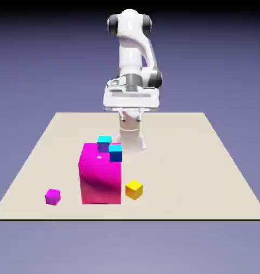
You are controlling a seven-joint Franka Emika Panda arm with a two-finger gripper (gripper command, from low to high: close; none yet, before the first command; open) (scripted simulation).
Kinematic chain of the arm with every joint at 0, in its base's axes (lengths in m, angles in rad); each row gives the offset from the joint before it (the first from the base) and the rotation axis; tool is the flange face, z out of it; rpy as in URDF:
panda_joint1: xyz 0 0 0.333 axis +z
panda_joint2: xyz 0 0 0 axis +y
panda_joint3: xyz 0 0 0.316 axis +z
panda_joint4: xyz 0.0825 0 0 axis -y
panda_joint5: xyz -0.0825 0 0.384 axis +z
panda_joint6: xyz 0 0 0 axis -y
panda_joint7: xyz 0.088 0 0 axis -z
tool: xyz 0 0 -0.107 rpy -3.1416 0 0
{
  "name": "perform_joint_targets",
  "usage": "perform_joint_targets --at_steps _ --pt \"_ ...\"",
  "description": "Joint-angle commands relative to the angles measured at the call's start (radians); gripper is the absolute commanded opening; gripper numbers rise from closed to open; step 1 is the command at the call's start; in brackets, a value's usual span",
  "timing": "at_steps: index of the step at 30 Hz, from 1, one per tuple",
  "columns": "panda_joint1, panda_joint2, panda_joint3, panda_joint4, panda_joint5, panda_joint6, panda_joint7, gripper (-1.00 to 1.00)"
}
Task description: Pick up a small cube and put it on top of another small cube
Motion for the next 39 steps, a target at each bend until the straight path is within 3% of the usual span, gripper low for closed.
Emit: perform_joint_targets --at_steps 1,39 --pt "-0.008 0.036 -0.008 0.035 0.0 -0.036 -0.008 0.0" --pt "-0.315 1.409 -0.294 1.347 0.008 -1.389 -0.299 0.0"
